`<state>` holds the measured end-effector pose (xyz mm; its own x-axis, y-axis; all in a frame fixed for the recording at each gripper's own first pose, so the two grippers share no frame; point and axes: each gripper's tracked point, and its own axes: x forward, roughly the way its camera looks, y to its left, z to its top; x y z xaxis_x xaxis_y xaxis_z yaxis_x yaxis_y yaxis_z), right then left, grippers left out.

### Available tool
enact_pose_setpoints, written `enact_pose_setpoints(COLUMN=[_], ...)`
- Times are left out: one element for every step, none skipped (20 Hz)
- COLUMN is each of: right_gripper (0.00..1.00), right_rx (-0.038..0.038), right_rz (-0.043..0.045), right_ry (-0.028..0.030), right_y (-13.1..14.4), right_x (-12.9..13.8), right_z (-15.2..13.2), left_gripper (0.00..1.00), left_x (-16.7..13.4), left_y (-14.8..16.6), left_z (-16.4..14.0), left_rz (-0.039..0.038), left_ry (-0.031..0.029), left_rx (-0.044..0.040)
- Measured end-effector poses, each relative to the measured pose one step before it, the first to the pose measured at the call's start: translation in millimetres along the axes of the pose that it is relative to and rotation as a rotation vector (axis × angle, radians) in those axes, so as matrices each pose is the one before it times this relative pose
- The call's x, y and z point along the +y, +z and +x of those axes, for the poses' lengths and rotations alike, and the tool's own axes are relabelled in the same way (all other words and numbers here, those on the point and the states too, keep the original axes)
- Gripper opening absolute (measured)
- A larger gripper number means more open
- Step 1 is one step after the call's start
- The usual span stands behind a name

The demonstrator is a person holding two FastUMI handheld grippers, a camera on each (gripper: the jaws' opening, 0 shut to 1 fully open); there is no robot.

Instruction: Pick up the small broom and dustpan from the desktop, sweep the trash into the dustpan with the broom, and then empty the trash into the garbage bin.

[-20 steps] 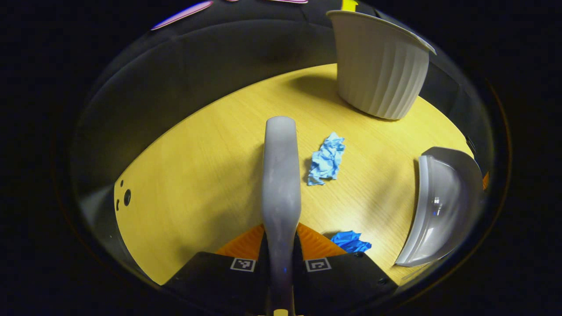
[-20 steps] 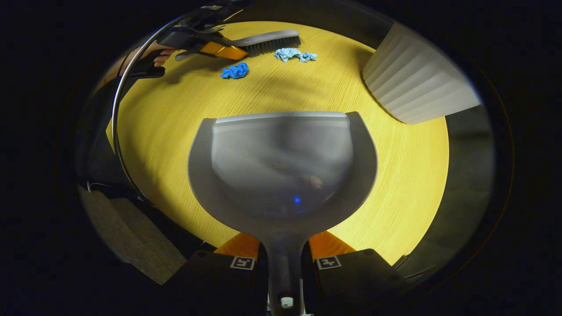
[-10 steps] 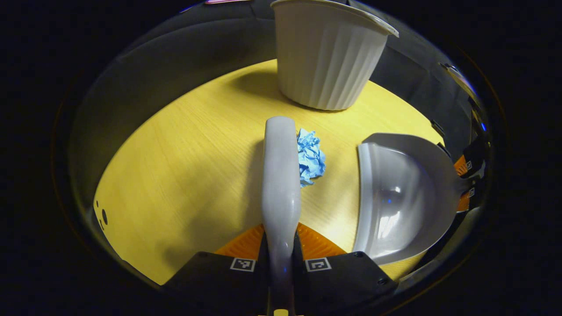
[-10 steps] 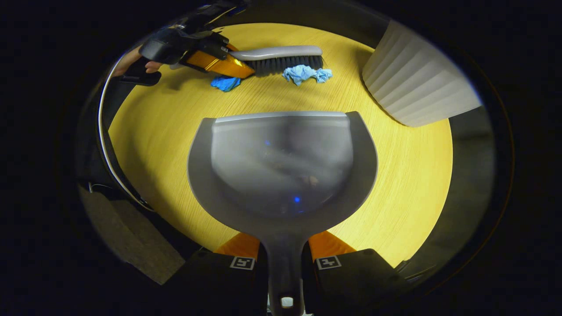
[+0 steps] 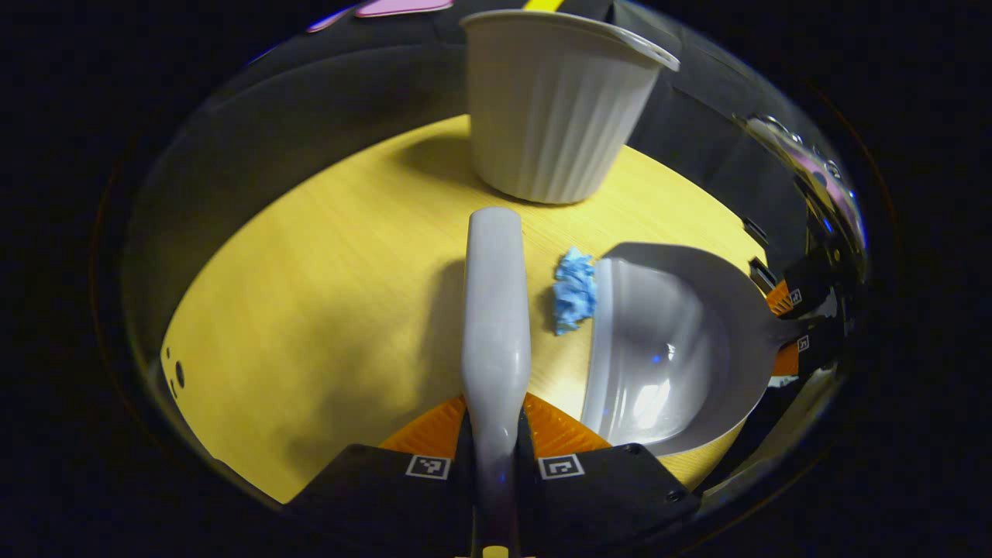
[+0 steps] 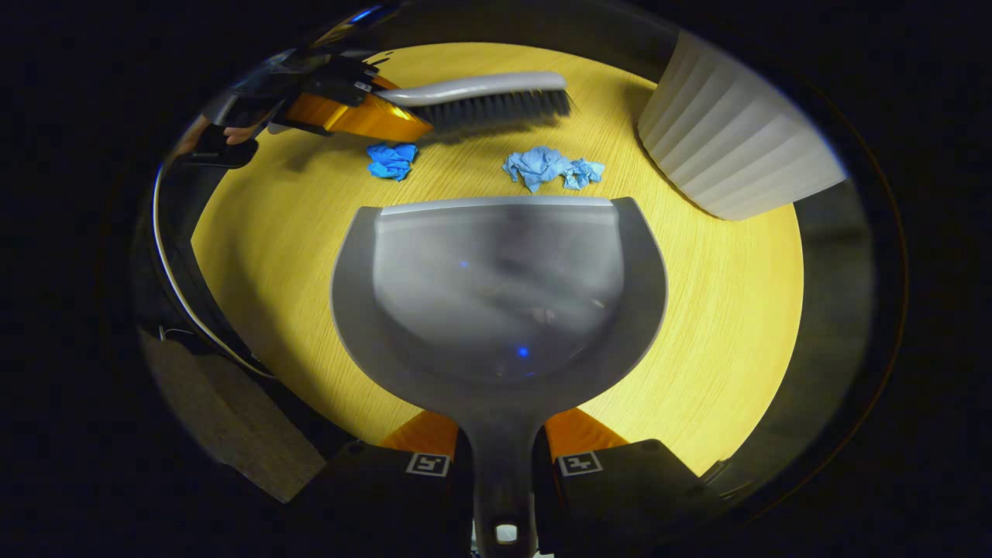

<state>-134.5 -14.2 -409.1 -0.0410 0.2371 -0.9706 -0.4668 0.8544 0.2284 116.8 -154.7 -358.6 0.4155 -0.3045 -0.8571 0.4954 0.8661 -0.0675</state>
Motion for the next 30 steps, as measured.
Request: enact_pose_setpoints(right_gripper=[0.35,0.36,0.36,0.35,0.35,0.36,0.36,0.35,0.35,0.35,0.35,0.35,0.35,0.35,0.35,0.35,0.35,0.35,0.36,0.36,0.36,0.36,0.36,0.35,0.35,0.35,0.35,0.35,0.35,0.35], right_rx=[-0.0012,0.00002,-0.00049,-0.00123,-0.00145,-0.00058,-0.00027,0.00021,0.00072,0.00118,0.0004,0.00108,0.00037,0.00066,0.0005,-0.00029,0.00007,-0.00014,0.00089,-0.00092,-0.0015,-0.00116,-0.00118,-0.0006,-0.00211,-0.00438,-0.00213,-0.00382,-0.00487,-0.0057], right_rz=[0.0021,-0.00037,-0.00136,-0.0001,-0.00056,-0.00005,-0.00181,-0.00122,-0.00169,0.00036,0.00131,0.00123,-0.00071,-0.00096,-0.00135,-0.00047,0.0015,0.00091,0.00126,0.00188,-0.00157,-0.00122,-0.00086,-0.0004,-0.00148,-0.00079,-0.00207,-0.00188,-0.00201,-0.00343], right_ry=[-0.00019,0.00028,-0.00016,-0.00139,-0.00045,-0.0009,0.0005,-0.00067,0.00093,0.00079,0.00156,0.00075,0.00053,-0.00004,0.00029,0.00017,-0.00011,0.00124,0.00128,0.00153,0.00046,0.00117,0.00051,0.00156,0.00077,0.00068,0.0013,0.00014,0.00046,-0.00024], right_y=[-0.46,0.76,-0.48,0.39,-0.65,0.62,-0.52,0.68,-1.01,-0.07,-0.23,0.46,-0.53,-0.04,-0.35,0.15,-0.27,0.09,-0.16,0.88,-0.26,0.4,-0.78,-0.25,-0.13,0.32,-0.74,0.35,-0.35,0.84], right_x=[0.31,0.18,0.25,-0.41,0.35,-0.22,0.35,-0.36,0.09,-0.55,0.7,0.09,0.02,-0.45,-0.03,-0.45,0.57,0.03,0.29,-0.16,0.2,-0.44,-0.49,-0.37,-0.03,0.31,0.15,-0.8,0.66,-0.12], right_z=[0.27,-0.21,-0.36,-0.07,0.37,0.15,0.1,-0.09,0.26,0.08,-0.24,-0.2,-0.23,-0.23,0.18,-0.01,-0.15,0.28,0.05,-0.29,-0.29,0.09,0.91,0.41,-0.59,0.36,0.19,0.09,-0.37,-0.29], left_gripper=[0.28,0.27,0.29,0.27,0.28,0.29,0.29,0.27,0.29,0.28,0.27,0.27,0.29,0.29,0.28,0.27,0.27,0.29,0.27,0.25,0.27,0.29,0.27,0.29,0.27,0.29,0.27,0.27,0.27,0.27], left_x=[10.05,10.75,8.68,4.73,3.16,2.49,-1.6,-3.27,-5.54,-6.21,-4.04,-3.74,-7.64,-5.5,-6.34,-4.87,-5.49,-5.77,-6.75,-6.18,-8.03,-6.22,-7.25,-7.03,-9.06,-6.64,-4.1,-2.45,-0.85,-1.1], left_y=[-5.57,-8.54,-10.06,-8.99,-11.27,-9.37,-9.28,-7.01,-7.16,-4.57,-3.53,-0.73,-0.46,2.61,4.45,5.09,4.95,6.92,6.93,7.31,5.42,5.83,4.28,2.6,0.0,-2.18,-2.65,-1.63,-0.88,-1.24], left_z=[-10.32,-9.48,-8.72,-5.73,-2.57,-1.11,1.46,1.15,2.83,2.85,3.32,3.43,5.6,4.02,4.78,5.25,3.86,4.1,4.04,3.31,5.99,2.44,3.23,0.2,-0.46,-3.78,0.83,0.0,-1.36,-2.61], left_rz=[-0.04328,-0.03997,-0.04704,-0.05264,-0.04636,-0.03523,-0.02901,-0.02305,-0.02057,-0.01581,-0.01002,-0.00634,-0.00361,-0.00042,0.01094,0.02132,0.0261,0.02429,0.02495,0.02845,0.03306,0.03671,0.03718,0.02957,0.02844,0.03186,0.03272,0.02539,0.0177,0.01392], left_ry=[0.03057,0.03805,0.02604,0.01548,0.01392,0.01247,0.00982,0.00301,-0.00181,-0.00635,-0.00031,0.00043,-0.00321,-0.00695,-0.0053,-0.00379,-0.00825,-0.01276,-0.01672,-0.01748,-0.02253,-0.02284,-0.03295,-0.03893,-0.04532,-0.03935,-0.0254,-0.02214,-0.02297,-0.01789], left_rx=[-0.01216,0.00097,-0.00198,0.00345,0.00575,0.00498,0.00281,0.00191,0.00684,0.00829,0.00622,0.00556,0.0028,-0.00088,-0.00359,-0.00157,0.00085,0.0015,0.00078,0.00182,0.00676,0.00102,0.00713,0.00618,0.01733,0.01342,0.01116,0.0121,0.0145,0.01014])
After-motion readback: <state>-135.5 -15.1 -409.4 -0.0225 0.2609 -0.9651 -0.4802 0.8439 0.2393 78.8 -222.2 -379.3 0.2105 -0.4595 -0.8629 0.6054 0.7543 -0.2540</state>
